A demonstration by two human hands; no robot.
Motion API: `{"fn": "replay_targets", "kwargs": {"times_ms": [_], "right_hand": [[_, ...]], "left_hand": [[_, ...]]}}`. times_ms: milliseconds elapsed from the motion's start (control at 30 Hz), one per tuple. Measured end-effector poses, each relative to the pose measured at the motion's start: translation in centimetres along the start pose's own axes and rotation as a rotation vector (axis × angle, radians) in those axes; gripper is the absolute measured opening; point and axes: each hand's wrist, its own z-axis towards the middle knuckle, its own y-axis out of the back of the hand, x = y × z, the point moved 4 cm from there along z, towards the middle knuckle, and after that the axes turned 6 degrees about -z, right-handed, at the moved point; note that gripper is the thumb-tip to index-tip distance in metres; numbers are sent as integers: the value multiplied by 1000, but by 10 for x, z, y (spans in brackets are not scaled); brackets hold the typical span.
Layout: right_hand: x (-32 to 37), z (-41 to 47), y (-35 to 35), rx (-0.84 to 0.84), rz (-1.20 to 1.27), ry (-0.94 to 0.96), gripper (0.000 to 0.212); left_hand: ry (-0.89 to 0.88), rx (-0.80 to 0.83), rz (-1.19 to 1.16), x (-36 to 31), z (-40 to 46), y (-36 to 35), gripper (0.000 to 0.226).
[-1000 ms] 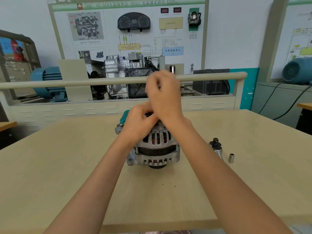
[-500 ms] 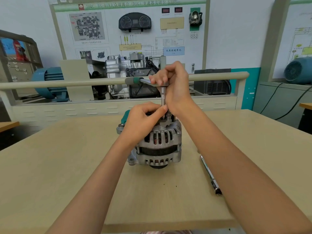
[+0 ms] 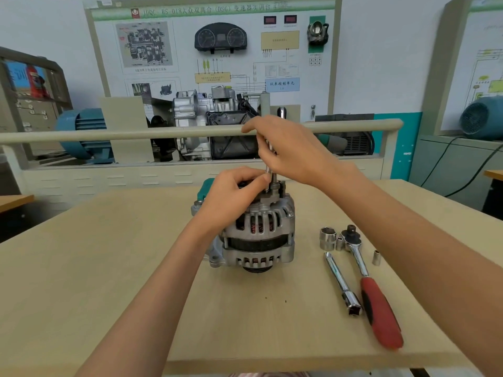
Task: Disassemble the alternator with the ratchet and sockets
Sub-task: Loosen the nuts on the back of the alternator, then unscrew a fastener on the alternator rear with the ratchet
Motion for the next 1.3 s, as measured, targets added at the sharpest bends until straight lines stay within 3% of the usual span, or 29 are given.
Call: {"fn": "replay_targets", "kwargs": {"times_ms": [200,433,700,833,967,1200,1300], "right_hand": [[3,3,3,-75,2,55,47],[-21,-3,21,-262,130,-123,41],[-46,-59,-12,-379,407,-440,31],[-49,-72,-31,-329,594,-591,29],[-39,-79,-43,-241,641,-586,30],[-21,-80,-53,-102,591,-475,33],[-21,-81,-51,-84,600,-434,32]], "left_hand": [[33,109,95,0,0,5,17],[39,62,123,-1,1,7,7],[90,3,134,3,2,5,13],[29,-7,153,0,-1,2,15],[-10,15,204,-4,-2,0,15],[-120,157,573,-20,7,-2,13],[-260,202,921,-23,8,-9,18]]}}
